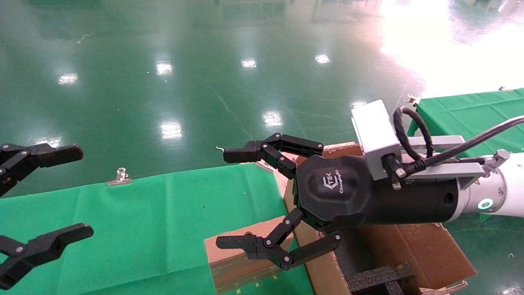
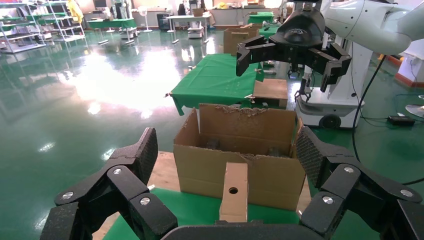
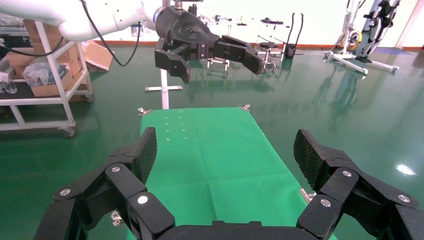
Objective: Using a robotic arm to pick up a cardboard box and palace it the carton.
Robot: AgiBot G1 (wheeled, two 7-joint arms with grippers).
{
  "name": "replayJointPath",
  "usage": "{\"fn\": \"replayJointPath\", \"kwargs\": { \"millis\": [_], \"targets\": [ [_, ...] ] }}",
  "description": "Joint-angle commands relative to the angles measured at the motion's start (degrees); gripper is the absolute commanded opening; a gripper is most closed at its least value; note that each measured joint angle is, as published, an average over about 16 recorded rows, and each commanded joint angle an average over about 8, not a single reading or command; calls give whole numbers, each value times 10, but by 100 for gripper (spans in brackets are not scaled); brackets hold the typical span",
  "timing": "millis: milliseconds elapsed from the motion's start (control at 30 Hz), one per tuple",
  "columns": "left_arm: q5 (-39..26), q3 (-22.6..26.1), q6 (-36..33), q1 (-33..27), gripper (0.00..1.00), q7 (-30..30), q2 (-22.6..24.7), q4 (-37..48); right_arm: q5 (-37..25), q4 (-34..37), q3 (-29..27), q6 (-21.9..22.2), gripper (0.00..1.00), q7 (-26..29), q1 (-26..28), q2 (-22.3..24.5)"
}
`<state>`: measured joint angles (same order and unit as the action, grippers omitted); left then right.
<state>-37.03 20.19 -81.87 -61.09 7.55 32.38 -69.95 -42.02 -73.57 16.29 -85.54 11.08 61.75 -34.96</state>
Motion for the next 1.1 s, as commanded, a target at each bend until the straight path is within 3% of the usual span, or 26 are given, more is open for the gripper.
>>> {"fn": "replayJointPath", "kwargs": {
  "millis": [33,433,467,700,733,1100],
  "targets": [
    [0,0,0,0,100,0,0,0,0,0,0,0,100,0,0,0],
    [0,0,0,0,100,0,0,0,0,0,0,0,100,0,0,0],
    [0,0,0,0,92,0,0,0,0,0,0,0,100,0,0,0],
    [0,0,0,0,4,0,0,0,0,0,0,0,100,0,0,0],
    [0,0,0,0,0,0,0,0,0,0,0,0,100,0,0,0],
    [0,0,0,0,0,0,0,0,-29,1,11,3,100,7,7,5]
  ]
}}
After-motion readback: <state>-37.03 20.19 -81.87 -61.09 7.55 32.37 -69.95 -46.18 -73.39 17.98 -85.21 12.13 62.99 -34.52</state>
